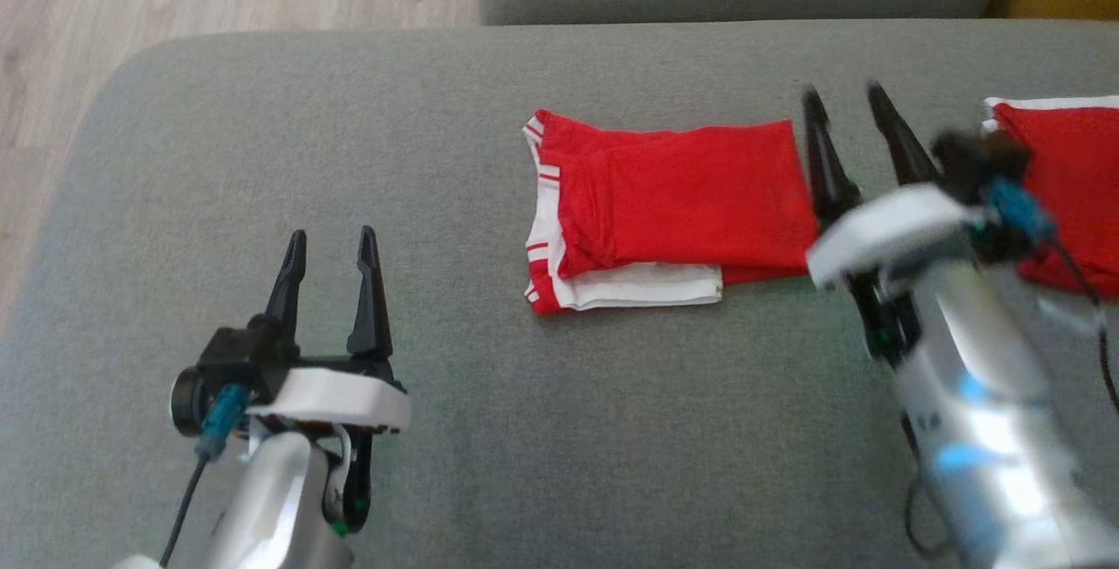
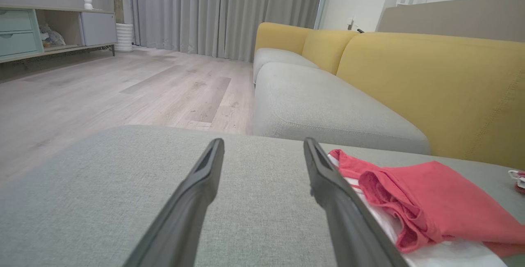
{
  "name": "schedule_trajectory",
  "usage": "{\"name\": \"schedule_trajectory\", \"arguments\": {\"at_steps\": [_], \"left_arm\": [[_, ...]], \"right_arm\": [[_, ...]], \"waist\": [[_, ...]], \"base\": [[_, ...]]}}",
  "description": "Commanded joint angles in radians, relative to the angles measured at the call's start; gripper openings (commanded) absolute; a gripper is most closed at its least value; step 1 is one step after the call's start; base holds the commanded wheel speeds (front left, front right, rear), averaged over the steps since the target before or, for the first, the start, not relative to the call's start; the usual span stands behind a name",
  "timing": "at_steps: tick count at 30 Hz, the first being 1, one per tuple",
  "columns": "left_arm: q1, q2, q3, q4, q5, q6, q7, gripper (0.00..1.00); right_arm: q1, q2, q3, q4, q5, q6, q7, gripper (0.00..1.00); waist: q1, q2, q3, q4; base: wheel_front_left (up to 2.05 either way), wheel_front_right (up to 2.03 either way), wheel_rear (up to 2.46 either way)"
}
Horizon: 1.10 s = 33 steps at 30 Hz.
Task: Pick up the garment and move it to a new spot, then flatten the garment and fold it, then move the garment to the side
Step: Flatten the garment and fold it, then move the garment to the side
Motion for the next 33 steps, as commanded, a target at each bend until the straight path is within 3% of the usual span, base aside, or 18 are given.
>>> {"name": "schedule_trajectory", "arguments": {"at_steps": [1, 3, 8, 15, 24, 33], "left_arm": [[-0.003, 0.007, 0.031, -0.035, 0.008, 0.006, -0.01, 1.0], [0.01, 0.007, 0.032, -0.038, 0.008, 0.008, -0.01, 1.0], [0.043, 0.007, 0.032, -0.044, 0.004, 0.01, -0.01, 1.0], [0.079, 0.007, 0.033, -0.055, -0.005, 0.015, -0.01, 1.0], [0.074, 0.007, 0.03, -0.063, -0.007, 0.018, -0.01, 1.0], [0.026, 0.007, 0.0, -0.066, -0.01, 0.012, -0.01, 1.0]], "right_arm": [[0.05, 0.012, -0.028, -0.057, -0.051, -0.001, -0.011, 1.0], [0.145, 0.019, -0.126, -0.145, -0.149, -0.001, -0.011, 1.0], [0.304, 0.037, -0.242, -0.3, -0.235, -0.001, -0.011, 1.0], [0.444, 0.04, -0.232, -0.399, -0.182, -0.001, -0.011, 1.0], [0.446, 0.04, -0.235, -0.407, -0.174, -0.001, -0.011, 1.0], [0.347, 0.04, -0.264, -0.383, -0.206, -0.001, 0.039, 1.0]], "waist": [[0.0, 0.0, -0.008, -0.013], [0.0, 0.0, -0.016, -0.025], [0.0, 0.0, -0.025, -0.039], [0.0, 0.0, -0.028, -0.049], [0.0, 0.0, -0.021, -0.047], [0.0, 0.0, 0.071, -0.005]], "base": [[0.0, 0.0, 0.0], [0.0, 0.0, 0.0], [0.0, 0.0, 0.0], [0.0, 0.0, 0.0], [0.0, 0.0, 0.0], [0.0, 0.0, 0.0]]}}
